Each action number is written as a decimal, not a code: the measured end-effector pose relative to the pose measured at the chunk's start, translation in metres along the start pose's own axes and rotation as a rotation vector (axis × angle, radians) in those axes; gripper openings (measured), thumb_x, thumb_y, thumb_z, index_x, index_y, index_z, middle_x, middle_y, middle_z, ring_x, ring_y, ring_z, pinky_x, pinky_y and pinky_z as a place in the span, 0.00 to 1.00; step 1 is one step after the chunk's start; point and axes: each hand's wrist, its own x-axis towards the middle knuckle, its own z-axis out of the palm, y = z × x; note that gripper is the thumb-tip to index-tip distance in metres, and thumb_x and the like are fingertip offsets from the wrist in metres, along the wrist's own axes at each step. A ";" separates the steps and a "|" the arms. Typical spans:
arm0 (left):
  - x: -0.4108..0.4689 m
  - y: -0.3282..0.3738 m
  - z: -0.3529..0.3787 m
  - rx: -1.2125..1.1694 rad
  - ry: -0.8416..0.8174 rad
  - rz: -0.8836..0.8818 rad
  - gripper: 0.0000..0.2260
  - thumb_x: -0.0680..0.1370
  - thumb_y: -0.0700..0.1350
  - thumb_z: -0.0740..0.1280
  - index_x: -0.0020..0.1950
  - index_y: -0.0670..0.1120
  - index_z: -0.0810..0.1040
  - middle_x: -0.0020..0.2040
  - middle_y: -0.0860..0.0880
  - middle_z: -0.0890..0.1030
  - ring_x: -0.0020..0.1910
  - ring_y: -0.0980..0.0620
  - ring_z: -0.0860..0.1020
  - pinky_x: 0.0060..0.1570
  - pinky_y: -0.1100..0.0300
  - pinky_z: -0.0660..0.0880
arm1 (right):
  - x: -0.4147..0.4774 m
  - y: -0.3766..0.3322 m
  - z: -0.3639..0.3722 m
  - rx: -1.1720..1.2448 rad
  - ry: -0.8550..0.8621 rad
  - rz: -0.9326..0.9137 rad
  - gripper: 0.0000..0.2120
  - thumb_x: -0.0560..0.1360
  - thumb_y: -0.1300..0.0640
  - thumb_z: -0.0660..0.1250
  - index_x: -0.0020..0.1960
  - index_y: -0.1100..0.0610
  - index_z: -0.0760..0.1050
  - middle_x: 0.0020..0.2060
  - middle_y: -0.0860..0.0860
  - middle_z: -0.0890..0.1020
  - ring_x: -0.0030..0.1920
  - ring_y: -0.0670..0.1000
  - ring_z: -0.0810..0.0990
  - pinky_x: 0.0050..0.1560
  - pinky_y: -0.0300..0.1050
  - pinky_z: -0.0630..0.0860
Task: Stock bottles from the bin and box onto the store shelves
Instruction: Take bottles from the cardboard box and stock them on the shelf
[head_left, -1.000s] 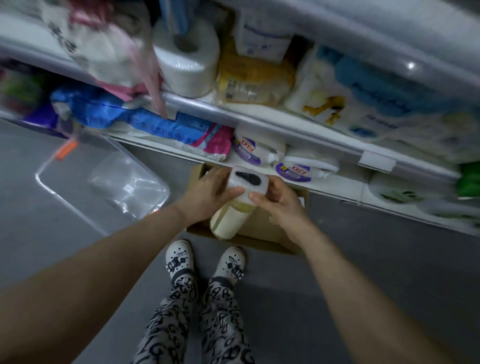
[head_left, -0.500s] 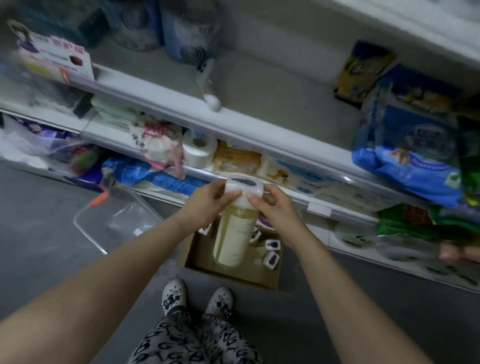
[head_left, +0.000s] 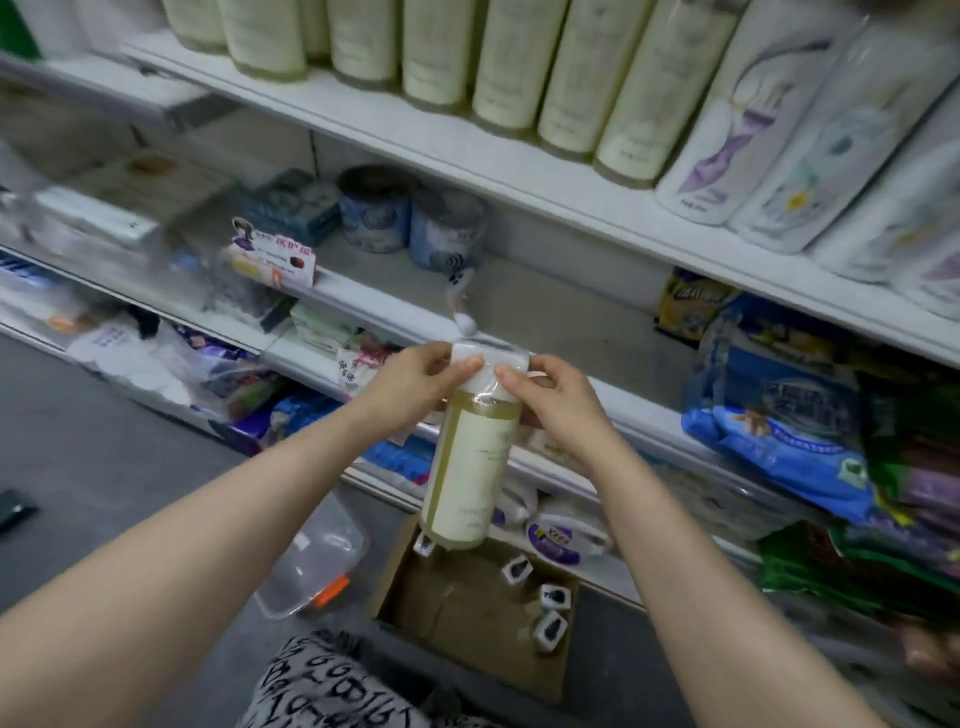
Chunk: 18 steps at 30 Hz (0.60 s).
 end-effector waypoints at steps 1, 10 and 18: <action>-0.001 0.006 -0.006 -0.006 0.009 0.005 0.25 0.72 0.63 0.67 0.56 0.44 0.80 0.49 0.46 0.85 0.49 0.48 0.84 0.51 0.50 0.82 | 0.001 -0.009 0.001 -0.006 -0.002 -0.014 0.17 0.74 0.49 0.74 0.58 0.56 0.77 0.49 0.53 0.86 0.49 0.53 0.86 0.52 0.54 0.83; 0.012 0.052 -0.069 0.031 0.062 0.148 0.22 0.76 0.61 0.67 0.62 0.47 0.79 0.52 0.48 0.85 0.51 0.50 0.83 0.52 0.50 0.81 | 0.006 -0.092 0.023 -0.048 0.002 -0.183 0.20 0.74 0.47 0.73 0.61 0.56 0.77 0.53 0.52 0.84 0.51 0.51 0.85 0.54 0.54 0.83; 0.036 0.086 -0.138 -0.002 0.018 0.257 0.23 0.74 0.63 0.66 0.60 0.48 0.80 0.52 0.49 0.85 0.51 0.52 0.84 0.54 0.48 0.81 | 0.031 -0.157 0.056 -0.053 0.076 -0.273 0.21 0.74 0.46 0.74 0.60 0.57 0.77 0.52 0.52 0.84 0.51 0.52 0.85 0.53 0.55 0.83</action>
